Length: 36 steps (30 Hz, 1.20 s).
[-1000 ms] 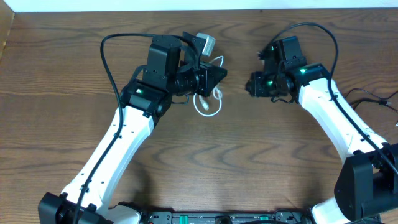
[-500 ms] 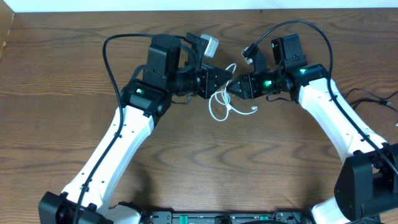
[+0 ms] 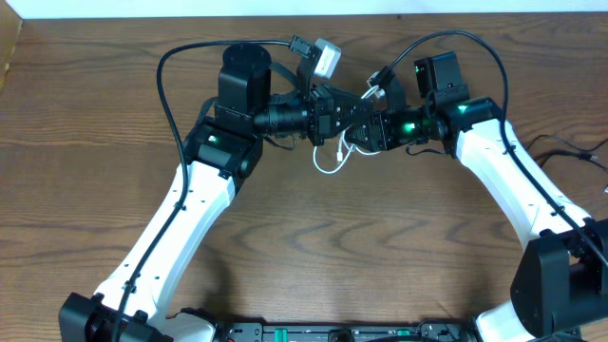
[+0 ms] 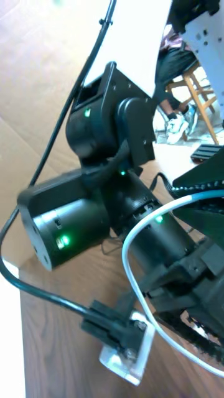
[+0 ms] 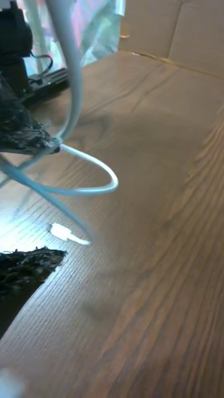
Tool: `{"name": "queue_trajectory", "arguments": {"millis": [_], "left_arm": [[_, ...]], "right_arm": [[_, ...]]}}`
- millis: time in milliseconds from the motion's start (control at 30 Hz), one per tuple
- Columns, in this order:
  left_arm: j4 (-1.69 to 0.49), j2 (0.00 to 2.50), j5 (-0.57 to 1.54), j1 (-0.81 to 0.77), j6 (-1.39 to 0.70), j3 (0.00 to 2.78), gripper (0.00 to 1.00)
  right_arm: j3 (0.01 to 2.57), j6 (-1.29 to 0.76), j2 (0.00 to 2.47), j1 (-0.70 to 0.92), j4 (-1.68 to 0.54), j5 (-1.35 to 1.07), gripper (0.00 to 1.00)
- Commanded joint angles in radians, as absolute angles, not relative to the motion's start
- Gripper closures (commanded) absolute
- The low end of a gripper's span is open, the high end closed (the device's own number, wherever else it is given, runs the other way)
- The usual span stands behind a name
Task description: Untangle cables
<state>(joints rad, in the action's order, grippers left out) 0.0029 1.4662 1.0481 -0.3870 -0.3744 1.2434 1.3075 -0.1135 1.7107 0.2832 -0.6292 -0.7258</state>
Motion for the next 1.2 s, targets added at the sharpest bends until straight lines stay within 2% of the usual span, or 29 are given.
{"name": "queue_trajectory", "arguments": {"millis": [0, 200, 433, 767, 1167], "left_arm": [[0.013, 1.454, 1.097, -0.374, -0.403, 1.253, 0.92], [0.009, 1.422, 1.134, -0.300, -0.403, 1.253, 0.92], [0.008, 1.386, 1.209, -0.171, -0.426, 1.253, 0.92], [0.001, 1.370, 1.299, -0.025, -0.451, 1.253, 0.92], [-0.017, 1.371, 1.301, 0.019, -0.450, 1.253, 0.92]], "right_arm": [[1.313, -0.100, 1.706, 0.283, -0.664, -0.608, 0.56], [1.313, -0.142, 1.706, 0.282, -0.764, -0.254, 0.56], [1.313, -0.208, 1.706, 0.265, -0.803, -0.031, 0.55], [1.313, -0.232, 1.706, 0.204, -0.831, 0.024, 0.56], [1.313, -0.232, 1.706, 0.123, -0.850, 0.042, 0.56]]}}
